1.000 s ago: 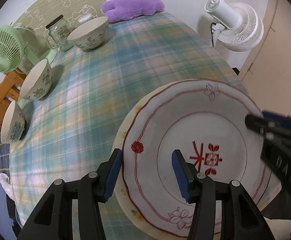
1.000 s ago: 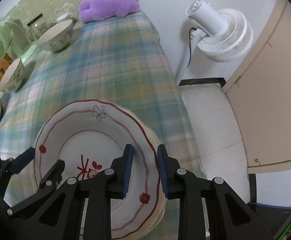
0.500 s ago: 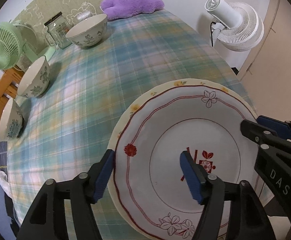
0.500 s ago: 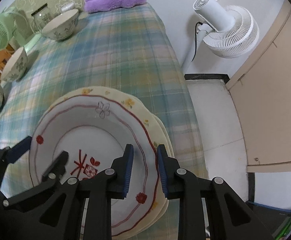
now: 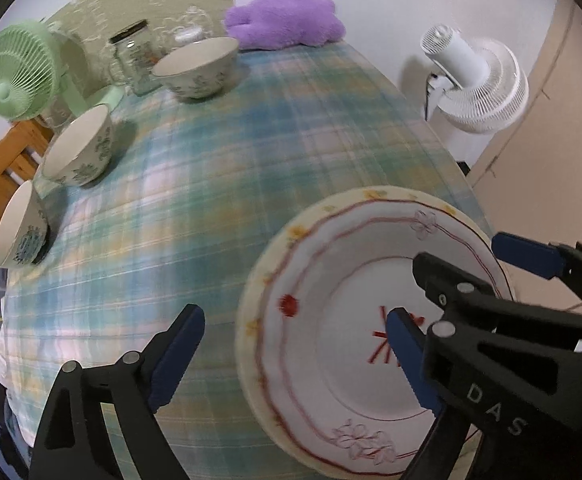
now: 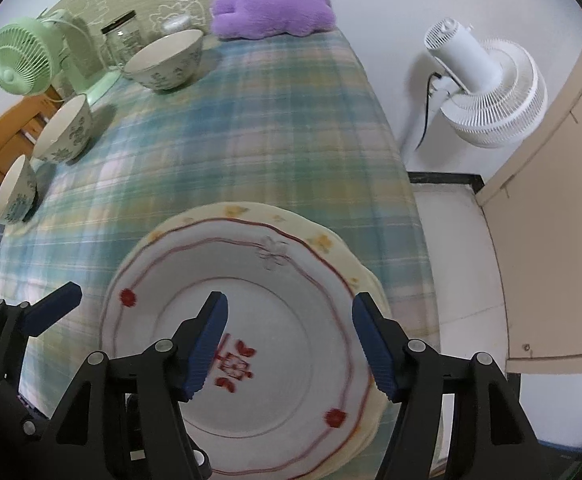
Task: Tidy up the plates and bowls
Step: 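Move both grippers to the rim of the large beige bowl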
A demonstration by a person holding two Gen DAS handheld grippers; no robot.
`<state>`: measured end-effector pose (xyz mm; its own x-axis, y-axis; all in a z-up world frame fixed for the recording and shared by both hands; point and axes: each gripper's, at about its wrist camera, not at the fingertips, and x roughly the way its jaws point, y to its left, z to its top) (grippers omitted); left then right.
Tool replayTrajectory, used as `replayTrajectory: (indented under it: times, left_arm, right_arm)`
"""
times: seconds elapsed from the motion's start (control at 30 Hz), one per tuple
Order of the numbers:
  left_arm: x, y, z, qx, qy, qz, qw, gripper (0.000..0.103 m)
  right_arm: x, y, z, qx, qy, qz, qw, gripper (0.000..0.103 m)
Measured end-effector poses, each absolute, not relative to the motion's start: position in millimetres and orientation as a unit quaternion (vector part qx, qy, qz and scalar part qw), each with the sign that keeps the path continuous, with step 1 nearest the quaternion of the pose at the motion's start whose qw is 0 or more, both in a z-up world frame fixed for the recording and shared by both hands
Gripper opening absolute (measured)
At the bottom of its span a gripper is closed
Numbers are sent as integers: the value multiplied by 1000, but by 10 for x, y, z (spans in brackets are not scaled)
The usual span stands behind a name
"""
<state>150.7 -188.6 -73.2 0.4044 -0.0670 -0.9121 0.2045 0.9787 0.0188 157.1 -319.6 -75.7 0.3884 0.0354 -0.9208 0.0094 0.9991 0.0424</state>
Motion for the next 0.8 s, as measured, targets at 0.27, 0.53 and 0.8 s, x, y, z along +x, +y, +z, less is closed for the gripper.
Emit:
replayTrajectory:
  times: [0.27, 0.53, 0.8]
  left_arm:
    - [1529, -1324, -596, 43, 524, -82, 847, 93]
    - [1585, -617, -392, 31, 507, -70, 859, 93]
    - [1643, 63, -331, 31, 494, -54, 867, 92]
  right_arm:
    - [1534, -2736, -606, 14, 537, -9, 844, 68]
    - [1529, -2069, -349, 17, 507, -14, 862, 68]
    - [1605, -1412, -273, 41, 495, 4, 868, 69]
